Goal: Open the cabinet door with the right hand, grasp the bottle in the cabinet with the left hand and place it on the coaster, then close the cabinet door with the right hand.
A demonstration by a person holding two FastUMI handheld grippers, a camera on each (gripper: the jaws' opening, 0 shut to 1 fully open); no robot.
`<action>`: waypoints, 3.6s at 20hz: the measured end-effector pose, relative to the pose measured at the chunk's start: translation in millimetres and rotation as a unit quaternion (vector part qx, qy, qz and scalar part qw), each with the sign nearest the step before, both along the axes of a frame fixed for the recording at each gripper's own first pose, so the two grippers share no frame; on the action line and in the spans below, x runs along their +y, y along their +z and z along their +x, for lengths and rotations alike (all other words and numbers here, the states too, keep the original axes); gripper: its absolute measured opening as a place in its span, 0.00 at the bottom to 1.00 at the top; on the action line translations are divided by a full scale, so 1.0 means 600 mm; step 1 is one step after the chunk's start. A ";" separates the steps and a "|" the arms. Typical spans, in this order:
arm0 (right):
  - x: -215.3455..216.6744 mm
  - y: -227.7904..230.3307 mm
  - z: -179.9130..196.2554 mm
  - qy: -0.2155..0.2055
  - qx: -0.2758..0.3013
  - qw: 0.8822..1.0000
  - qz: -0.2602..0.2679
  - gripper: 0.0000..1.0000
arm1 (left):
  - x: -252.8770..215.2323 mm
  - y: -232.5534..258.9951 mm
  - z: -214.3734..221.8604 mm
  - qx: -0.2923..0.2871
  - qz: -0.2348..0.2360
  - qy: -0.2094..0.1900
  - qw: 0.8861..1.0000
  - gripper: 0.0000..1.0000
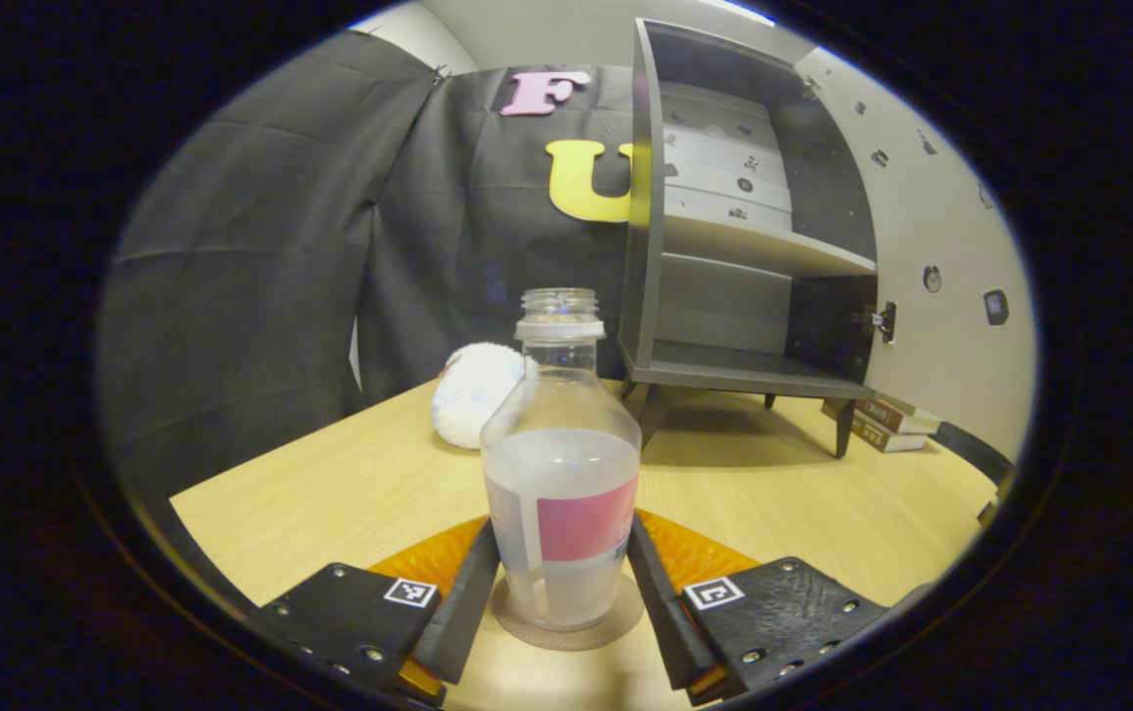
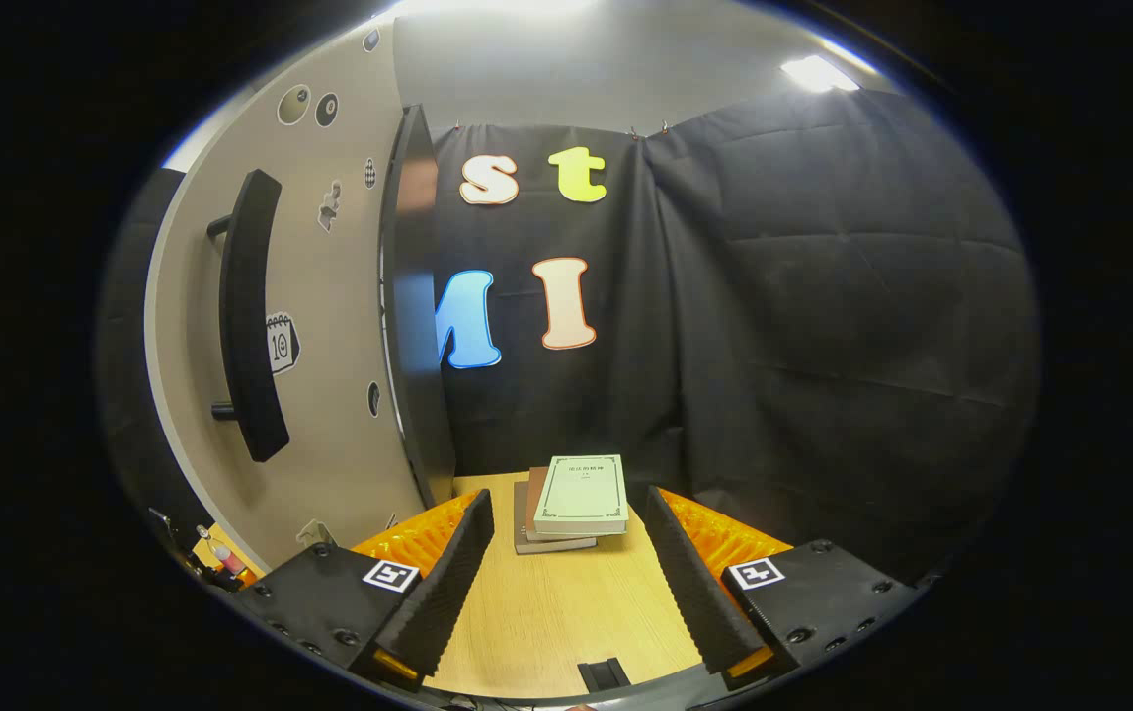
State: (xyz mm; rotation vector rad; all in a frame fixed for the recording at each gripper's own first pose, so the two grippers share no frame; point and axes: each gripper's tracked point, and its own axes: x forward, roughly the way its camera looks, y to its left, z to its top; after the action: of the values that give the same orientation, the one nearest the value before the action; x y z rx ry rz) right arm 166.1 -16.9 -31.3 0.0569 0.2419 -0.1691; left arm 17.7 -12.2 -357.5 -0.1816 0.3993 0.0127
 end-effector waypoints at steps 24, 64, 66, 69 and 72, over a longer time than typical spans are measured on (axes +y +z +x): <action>0.076 0.061 0.057 0.117 -0.057 0.990 0.056 0.98 | 0.047 0.315 0.002 -0.070 0.085 0.004 0.994 0.82; 0.424 0.083 0.174 0.254 -0.044 0.965 0.049 0.97 | 0.113 0.454 0.109 -0.166 0.037 -0.090 0.981 0.81; 0.444 0.078 0.191 0.257 -0.040 0.963 0.063 0.97 | 0.134 0.449 0.113 -0.165 0.036 -0.086 0.982 0.81; 0.468 0.077 0.210 0.254 -0.041 0.964 0.071 0.97 | 0.160 0.441 0.119 -0.162 0.031 -0.076 0.983 0.81; 0.483 0.076 0.236 0.238 -0.047 0.967 0.075 0.97 | 0.190 0.434 0.125 -0.160 0.028 -0.068 0.984 0.81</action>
State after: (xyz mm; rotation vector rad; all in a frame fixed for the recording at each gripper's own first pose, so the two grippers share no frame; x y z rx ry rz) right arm 307.8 272.6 14.0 0.1550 0.1667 0.3302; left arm 92.6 101.8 -97.3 -0.0975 0.0889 -0.1376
